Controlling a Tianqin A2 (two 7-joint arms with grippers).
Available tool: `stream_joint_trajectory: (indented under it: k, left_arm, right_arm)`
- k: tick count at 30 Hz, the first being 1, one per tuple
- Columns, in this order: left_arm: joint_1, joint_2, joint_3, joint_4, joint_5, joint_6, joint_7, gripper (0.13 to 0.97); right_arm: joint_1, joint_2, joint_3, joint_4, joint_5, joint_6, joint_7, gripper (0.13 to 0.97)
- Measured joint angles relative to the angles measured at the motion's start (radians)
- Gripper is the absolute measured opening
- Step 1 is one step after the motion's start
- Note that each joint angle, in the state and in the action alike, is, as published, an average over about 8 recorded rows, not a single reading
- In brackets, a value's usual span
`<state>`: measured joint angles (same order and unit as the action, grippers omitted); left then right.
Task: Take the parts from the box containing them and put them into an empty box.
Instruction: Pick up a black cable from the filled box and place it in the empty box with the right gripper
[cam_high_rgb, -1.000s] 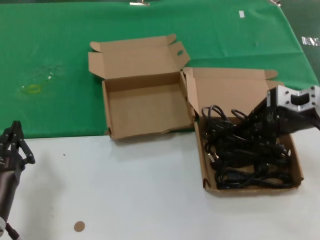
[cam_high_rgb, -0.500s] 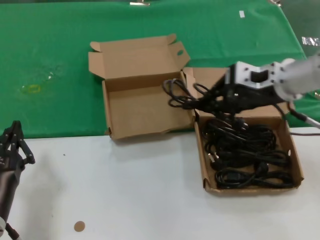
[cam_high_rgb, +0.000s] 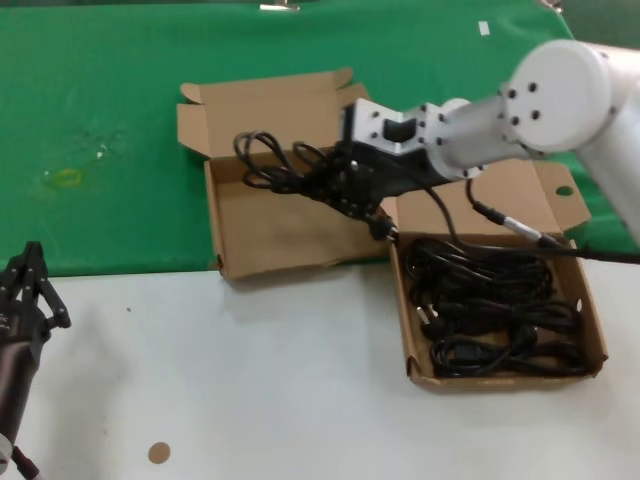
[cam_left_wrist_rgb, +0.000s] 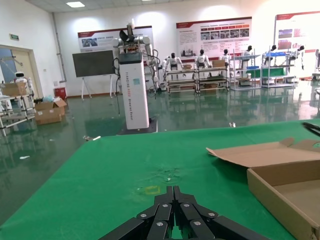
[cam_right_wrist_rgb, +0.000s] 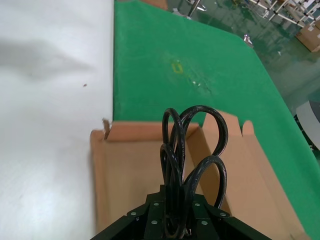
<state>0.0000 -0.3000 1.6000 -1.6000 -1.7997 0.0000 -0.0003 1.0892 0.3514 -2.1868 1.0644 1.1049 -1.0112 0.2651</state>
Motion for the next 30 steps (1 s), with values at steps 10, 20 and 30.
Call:
stream_joint_trajectory:
  k: [10, 20, 30]
  left_arm:
    - [0.000, 0.000, 0.000, 0.000, 0.000, 0.000, 0.000, 0.152]
    - [0.000, 0.000, 0.000, 0.000, 0.000, 0.000, 0.000, 0.152]
    - [0.000, 0.000, 0.000, 0.000, 0.000, 0.000, 0.000, 0.152]
  right_arm:
    - [0.042, -0.105, -0.019, -0.158, -0.028, 0.077, -0.042, 0.202]
    - [0.065, -0.144, -0.022, -0.270, -0.032, 0.132, -0.099, 0.201]
    - [0.072, -0.159, -0.025, -0.299, -0.035, 0.152, -0.118, 0.219]
